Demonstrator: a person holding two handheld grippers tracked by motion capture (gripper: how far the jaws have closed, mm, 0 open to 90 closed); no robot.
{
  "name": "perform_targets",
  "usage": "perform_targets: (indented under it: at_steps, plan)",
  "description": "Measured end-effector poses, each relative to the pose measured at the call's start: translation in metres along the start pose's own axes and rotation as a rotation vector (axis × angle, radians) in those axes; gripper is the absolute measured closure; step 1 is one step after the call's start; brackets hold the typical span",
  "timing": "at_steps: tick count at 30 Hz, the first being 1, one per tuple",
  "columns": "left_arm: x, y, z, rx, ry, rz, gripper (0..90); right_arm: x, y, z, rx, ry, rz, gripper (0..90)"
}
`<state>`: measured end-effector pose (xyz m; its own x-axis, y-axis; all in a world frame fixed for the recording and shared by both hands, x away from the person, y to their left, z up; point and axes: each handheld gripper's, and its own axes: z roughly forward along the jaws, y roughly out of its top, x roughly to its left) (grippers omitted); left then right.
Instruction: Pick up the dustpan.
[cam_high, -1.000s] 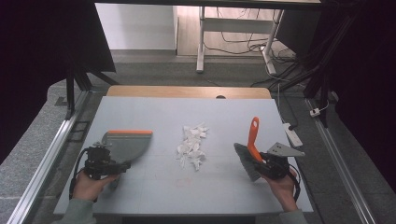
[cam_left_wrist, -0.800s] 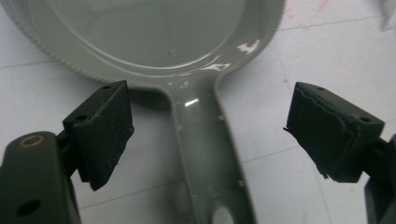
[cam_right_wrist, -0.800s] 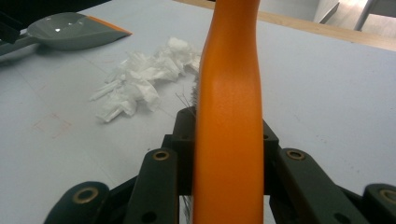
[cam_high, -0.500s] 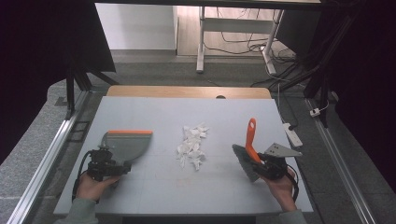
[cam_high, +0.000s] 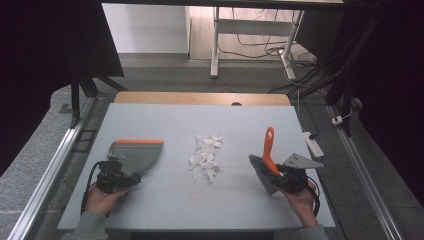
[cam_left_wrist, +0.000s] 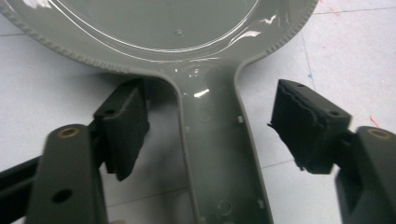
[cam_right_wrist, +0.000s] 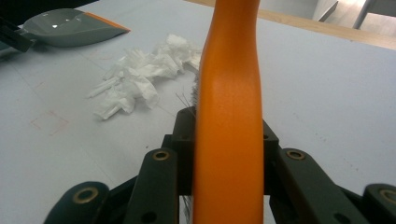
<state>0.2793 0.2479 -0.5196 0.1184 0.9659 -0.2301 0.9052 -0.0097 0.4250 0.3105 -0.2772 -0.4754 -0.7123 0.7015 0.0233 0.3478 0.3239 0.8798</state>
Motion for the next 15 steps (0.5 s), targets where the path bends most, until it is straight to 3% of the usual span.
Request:
perform_targets:
  at_steps: [10, 15]
  plan:
    - [0.0025, 0.0011, 0.0025, -0.009, -0.017, -0.029, 46.9, 0.0000, -0.0005, 0.0005, 0.003, 0.000, -0.003, 70.3]
    - [0.0050, 0.0007, 0.0036, -0.016, -0.048, -0.048, 56.2, 0.0004, -0.0008, 0.0010, 0.007, -0.005, -0.005, 70.3]
